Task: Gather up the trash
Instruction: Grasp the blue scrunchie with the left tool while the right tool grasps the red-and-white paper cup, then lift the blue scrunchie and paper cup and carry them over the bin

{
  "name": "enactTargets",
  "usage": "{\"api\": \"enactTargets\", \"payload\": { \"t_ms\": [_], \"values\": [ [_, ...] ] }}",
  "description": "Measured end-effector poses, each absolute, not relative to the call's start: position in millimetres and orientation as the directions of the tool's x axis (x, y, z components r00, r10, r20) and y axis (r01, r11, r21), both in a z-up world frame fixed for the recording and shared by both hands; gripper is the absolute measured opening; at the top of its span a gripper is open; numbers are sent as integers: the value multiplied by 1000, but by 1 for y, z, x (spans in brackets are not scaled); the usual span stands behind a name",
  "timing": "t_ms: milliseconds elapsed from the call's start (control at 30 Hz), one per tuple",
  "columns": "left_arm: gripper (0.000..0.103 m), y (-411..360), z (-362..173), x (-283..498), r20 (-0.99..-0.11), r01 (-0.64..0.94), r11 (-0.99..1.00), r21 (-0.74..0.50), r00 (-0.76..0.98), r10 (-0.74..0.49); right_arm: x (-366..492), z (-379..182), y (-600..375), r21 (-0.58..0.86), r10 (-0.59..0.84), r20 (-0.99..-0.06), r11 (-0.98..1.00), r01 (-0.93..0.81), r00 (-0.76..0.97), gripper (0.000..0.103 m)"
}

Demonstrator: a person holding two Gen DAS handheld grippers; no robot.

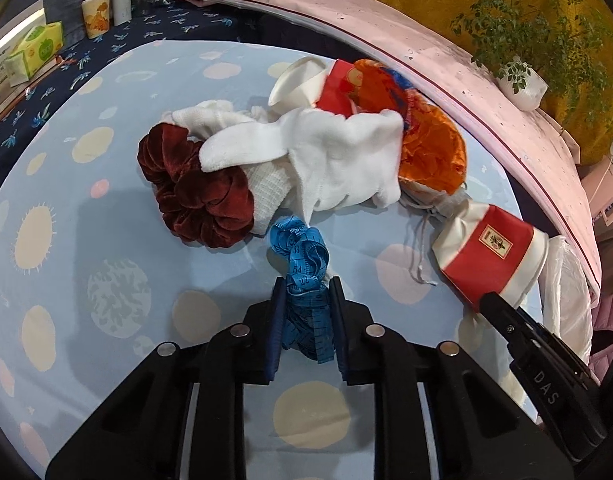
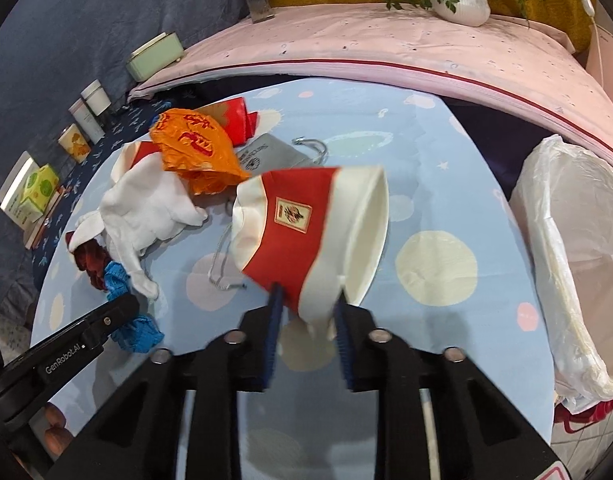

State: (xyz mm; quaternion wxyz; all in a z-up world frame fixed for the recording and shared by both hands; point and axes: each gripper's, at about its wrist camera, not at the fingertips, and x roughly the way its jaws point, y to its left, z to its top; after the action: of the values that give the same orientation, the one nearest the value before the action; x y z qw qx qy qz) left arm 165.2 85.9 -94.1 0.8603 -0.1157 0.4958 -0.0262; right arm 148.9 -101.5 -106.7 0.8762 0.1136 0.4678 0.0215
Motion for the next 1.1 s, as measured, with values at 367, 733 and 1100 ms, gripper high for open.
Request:
{"api": "enactTargets", "payload": {
  "t_ms": [367, 733, 1100],
  "values": [
    [20, 47, -43, 156, -785, 86, 974, -211, 579, -221, 131, -46, -124, 230, 129, -728, 971, 62, 673, 3],
    [20, -22, 29, 146, -652, 340, 905, -255, 631, -421, 100, 29, -189, 219, 8, -614, 962, 161, 789, 3],
    [20, -112, 60, 131, -592, 554, 791, -259, 556, -583, 58, 43, -268, 223, -126, -576, 926, 304, 808, 3]
  ]
}}
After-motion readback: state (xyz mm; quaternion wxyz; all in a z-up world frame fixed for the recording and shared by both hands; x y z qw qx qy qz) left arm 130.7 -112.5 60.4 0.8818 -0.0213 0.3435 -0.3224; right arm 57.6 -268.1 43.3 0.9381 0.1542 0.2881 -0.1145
